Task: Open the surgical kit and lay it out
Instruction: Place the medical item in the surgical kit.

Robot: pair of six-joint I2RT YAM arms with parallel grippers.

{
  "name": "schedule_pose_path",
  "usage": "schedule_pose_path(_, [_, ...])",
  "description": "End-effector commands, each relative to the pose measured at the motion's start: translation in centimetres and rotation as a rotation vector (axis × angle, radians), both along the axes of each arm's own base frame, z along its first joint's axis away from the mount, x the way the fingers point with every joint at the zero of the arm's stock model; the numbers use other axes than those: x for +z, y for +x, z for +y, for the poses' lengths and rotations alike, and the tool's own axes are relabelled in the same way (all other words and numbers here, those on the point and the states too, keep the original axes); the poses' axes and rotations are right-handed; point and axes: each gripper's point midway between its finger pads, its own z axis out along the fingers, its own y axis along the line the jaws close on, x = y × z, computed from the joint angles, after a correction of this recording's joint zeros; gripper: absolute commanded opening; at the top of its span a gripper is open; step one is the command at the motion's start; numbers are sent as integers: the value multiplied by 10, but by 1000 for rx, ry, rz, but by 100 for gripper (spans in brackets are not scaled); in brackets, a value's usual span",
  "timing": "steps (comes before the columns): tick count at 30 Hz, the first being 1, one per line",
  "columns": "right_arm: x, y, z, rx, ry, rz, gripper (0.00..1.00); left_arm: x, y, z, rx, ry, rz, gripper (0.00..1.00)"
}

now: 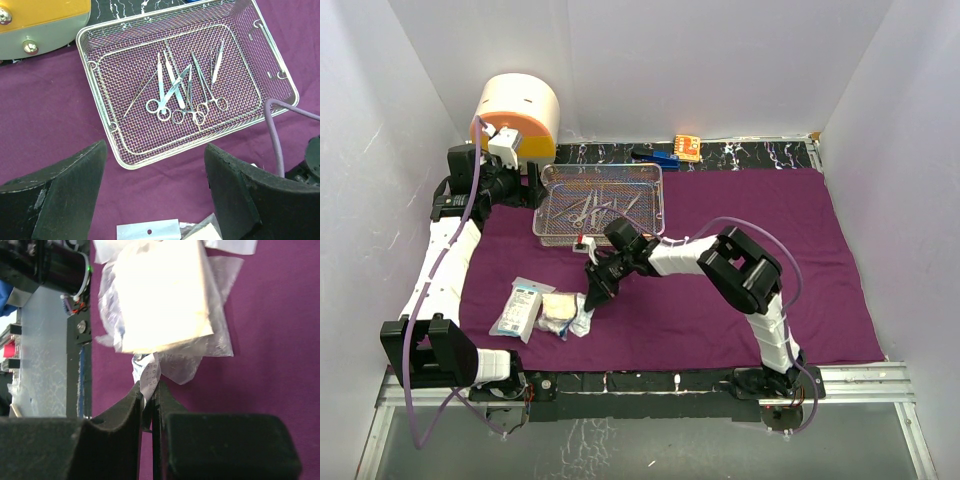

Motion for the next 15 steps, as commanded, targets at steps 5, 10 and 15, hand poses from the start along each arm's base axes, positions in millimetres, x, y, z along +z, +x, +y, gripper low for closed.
schedule_pose_path(5, [-15, 37, 7, -44, -28, -57, 0, 30, -4, -2, -25, 4, -88, 78])
schedule_pose_path(10, [-17, 34, 7, -17, -41, -43, 2, 26, -4, -2, -30, 4, -79, 78])
schedule_pose_path(15, [-19, 28, 2, 14, -62, -55, 10, 19, -3, -4, -41, 1, -64, 78])
